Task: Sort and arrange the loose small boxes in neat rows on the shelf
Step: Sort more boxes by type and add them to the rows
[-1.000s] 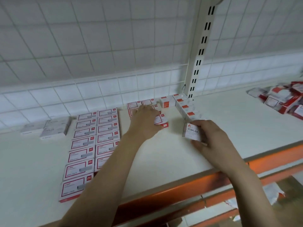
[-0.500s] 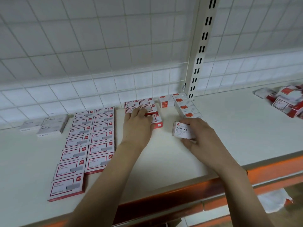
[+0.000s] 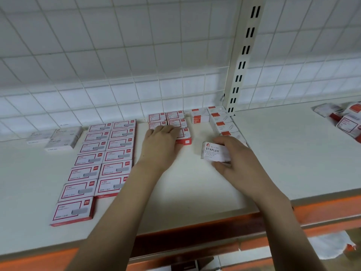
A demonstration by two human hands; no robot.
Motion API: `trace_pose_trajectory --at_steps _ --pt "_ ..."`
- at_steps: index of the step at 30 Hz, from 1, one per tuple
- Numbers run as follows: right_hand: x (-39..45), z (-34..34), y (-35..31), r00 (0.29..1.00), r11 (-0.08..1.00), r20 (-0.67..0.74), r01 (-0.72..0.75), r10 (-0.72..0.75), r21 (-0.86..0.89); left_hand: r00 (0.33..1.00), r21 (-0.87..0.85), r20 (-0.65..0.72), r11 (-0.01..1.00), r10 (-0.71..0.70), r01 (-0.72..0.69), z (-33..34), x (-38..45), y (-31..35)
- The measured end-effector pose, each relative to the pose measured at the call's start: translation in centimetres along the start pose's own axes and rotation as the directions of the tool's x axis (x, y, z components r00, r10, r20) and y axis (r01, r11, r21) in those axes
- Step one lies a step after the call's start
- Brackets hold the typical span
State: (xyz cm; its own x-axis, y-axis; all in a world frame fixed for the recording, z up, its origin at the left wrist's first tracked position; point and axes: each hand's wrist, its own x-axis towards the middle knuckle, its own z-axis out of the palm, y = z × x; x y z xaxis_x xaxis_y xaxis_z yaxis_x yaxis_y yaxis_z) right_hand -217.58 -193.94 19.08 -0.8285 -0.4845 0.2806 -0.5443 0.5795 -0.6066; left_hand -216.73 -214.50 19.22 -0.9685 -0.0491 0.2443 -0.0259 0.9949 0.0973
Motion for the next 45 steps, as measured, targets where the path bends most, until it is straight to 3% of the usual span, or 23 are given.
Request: trace_pose_trajectory --at_steps 12,23,31,40,45 --pt "3.0 4.2 -6.5 0.992 0.994 0.081 0.103 -0.100 -0.041 0.973 -0.101 -0.092 0.974 -0.213 0.203 -4.3 -9.1 -7.6" --pt "6.7 14.0 -19.8 0.953 0.961 0.166 0.267 -0.252 -0.074 0.947 -0.099 -0.106 0.951 -0.303 0.294 -7.9 -15.0 -22.5" --pt "11.1 21.8 -27.9 0.910 0.906 0.318 0.350 -0.267 -0.239 0.924 -0.113 -0.120 0.930 -0.363 0.351 -9.6 -17.1 -30.1" --pt "13.2 28.4 -30.5 0.864 0.910 0.457 0.345 -0.213 -0.228 0.913 -0.111 -0.058 0.911 -0.404 0.396 -9.8 -18.9 -33.9" --pt "12.3 27.3 -29.6 0.904 0.932 0.363 0.308 -0.225 -0.189 0.920 -0.125 -0.010 0.914 -0.391 0.387 -9.4 -18.8 -33.9"
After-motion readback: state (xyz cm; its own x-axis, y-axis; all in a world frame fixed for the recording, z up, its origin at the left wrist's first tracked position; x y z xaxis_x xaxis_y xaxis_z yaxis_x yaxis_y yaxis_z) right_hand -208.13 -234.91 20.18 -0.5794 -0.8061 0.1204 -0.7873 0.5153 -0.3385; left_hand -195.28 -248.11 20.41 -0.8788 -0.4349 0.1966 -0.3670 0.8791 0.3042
